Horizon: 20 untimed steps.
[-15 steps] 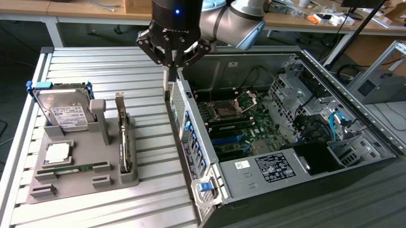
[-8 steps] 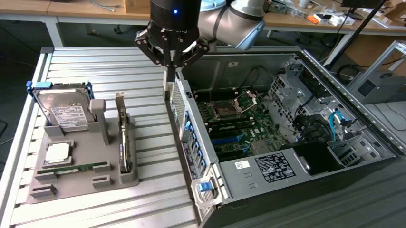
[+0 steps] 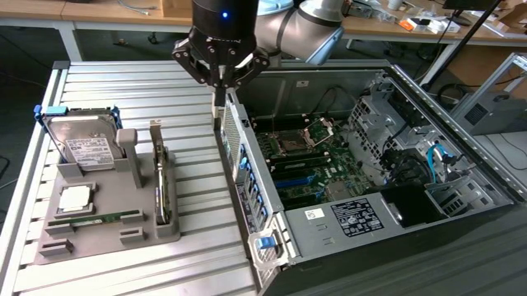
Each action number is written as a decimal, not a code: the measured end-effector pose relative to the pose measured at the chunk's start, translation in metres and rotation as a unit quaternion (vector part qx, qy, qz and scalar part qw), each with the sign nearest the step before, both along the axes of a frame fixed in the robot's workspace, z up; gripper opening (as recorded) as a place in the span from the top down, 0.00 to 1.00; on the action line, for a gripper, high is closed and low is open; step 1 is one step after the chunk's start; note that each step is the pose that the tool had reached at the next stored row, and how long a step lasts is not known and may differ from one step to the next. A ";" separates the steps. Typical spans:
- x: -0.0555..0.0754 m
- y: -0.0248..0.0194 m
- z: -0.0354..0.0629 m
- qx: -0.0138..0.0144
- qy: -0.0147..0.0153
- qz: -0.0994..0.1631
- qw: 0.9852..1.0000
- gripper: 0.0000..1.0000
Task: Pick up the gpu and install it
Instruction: 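Reach for the gpu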
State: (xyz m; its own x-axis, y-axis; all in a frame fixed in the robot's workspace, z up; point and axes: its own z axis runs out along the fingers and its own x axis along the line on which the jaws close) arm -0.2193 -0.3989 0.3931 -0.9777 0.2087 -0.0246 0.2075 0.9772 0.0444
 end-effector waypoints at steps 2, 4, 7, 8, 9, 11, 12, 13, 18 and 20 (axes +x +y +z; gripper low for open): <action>-0.001 0.0000 0.0000 0.000 0.000 0.000 1.000 0.89; -0.001 0.0000 0.0000 0.000 0.000 0.000 1.000 0.89; -0.002 0.0000 0.0000 0.000 0.000 0.000 1.000 0.89; -0.002 0.0000 -0.0001 0.000 0.000 0.000 1.000 0.89; -0.002 0.0000 -0.0001 0.000 0.000 0.000 1.000 0.89; -0.003 0.0000 0.0000 0.000 0.000 0.000 1.000 0.89; -0.004 0.0000 0.0000 0.000 0.000 0.000 1.000 0.89; -0.004 0.0000 0.0000 0.000 0.000 0.000 1.000 0.89; -0.007 0.0000 -0.0001 0.000 0.000 0.000 1.000 0.89; -0.008 0.0000 -0.0001 0.000 0.000 0.000 1.000 0.89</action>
State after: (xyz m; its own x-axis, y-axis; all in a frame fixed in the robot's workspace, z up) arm -0.2272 -0.3989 0.3930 -0.9777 0.2088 -0.0246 0.2075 0.9772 0.0444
